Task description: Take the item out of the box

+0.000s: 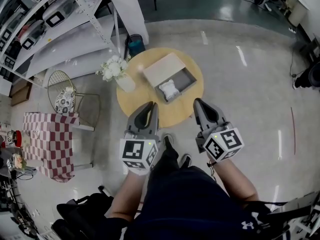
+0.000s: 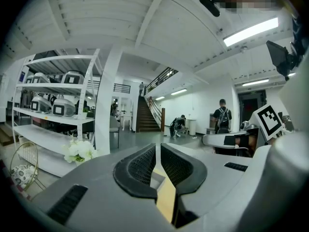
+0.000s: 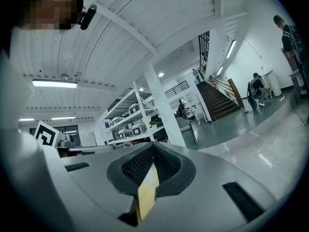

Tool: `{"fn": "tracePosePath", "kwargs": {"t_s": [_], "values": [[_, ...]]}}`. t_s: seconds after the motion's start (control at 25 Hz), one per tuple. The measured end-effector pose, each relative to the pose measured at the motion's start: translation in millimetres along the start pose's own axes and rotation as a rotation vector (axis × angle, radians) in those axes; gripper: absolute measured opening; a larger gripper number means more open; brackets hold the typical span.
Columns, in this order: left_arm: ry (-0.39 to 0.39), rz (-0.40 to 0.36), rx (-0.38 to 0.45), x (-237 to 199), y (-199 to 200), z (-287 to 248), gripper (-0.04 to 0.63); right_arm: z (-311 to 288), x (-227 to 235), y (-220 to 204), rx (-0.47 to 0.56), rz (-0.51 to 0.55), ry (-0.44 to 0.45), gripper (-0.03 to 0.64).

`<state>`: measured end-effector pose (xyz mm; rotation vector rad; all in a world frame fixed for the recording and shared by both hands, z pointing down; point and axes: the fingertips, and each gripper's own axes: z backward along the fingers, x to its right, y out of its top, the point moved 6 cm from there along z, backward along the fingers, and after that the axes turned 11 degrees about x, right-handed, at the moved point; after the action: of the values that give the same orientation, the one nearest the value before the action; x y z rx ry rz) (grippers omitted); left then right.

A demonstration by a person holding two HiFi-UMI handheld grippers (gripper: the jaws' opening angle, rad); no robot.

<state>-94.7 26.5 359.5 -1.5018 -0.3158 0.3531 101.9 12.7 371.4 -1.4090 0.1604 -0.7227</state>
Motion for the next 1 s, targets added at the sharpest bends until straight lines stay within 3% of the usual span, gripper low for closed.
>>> {"fn": "tracePosePath", "kwargs": {"t_s": [0.44, 1.0], "values": [[-0.060, 0.030, -0.042, -42.6, -30.2, -73.6, 0.046, -62.3, 32.4, -8.0, -0.036, 0.058, -0.051, 0.008], [-0.185, 0.041, -0.264, -88.1, -119.5, -154.3, 0.046, -131.8, 65.0, -43.7, -0.141, 0.087, -0.145, 0.008]]}}
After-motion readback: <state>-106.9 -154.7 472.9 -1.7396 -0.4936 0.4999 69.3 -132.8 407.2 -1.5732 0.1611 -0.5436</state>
